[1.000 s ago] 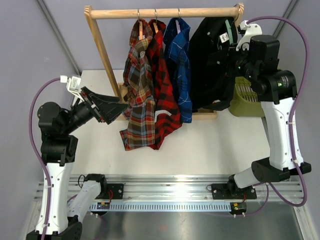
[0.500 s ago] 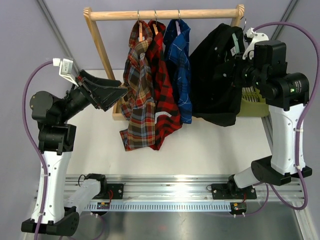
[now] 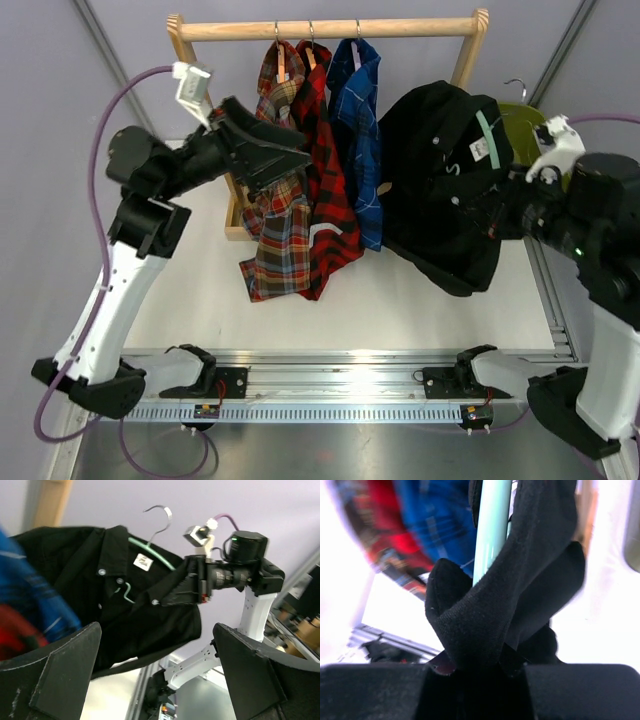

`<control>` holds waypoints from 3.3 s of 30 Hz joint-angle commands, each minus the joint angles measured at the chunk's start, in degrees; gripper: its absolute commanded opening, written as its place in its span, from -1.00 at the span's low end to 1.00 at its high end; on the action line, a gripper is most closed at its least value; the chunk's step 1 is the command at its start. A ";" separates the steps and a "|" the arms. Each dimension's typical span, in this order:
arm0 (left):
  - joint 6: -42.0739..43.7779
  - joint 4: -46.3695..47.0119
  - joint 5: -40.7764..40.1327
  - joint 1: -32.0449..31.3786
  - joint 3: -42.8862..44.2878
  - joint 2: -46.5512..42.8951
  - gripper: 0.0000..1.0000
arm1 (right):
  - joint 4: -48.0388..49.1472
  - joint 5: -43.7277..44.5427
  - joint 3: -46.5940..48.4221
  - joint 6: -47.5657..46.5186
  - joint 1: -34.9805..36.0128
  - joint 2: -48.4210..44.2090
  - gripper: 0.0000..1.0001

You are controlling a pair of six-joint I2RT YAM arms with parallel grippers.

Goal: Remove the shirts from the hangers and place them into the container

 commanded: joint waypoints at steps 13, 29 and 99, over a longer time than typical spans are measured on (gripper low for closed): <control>16.06 -0.34 -11.71 -25.66 16.86 19.94 0.98 | -3.28 -14.88 -3.85 2.63 0.46 -7.15 -1.00; 34.60 3.35 -32.90 -37.44 13.08 25.39 0.78 | -4.60 -20.24 -13.53 3.51 0.54 -11.01 -1.00; 50.51 -11.94 -58.39 -25.67 48.15 36.64 -1.00 | -7.32 -9.79 -27.51 5.01 0.46 -20.33 -1.00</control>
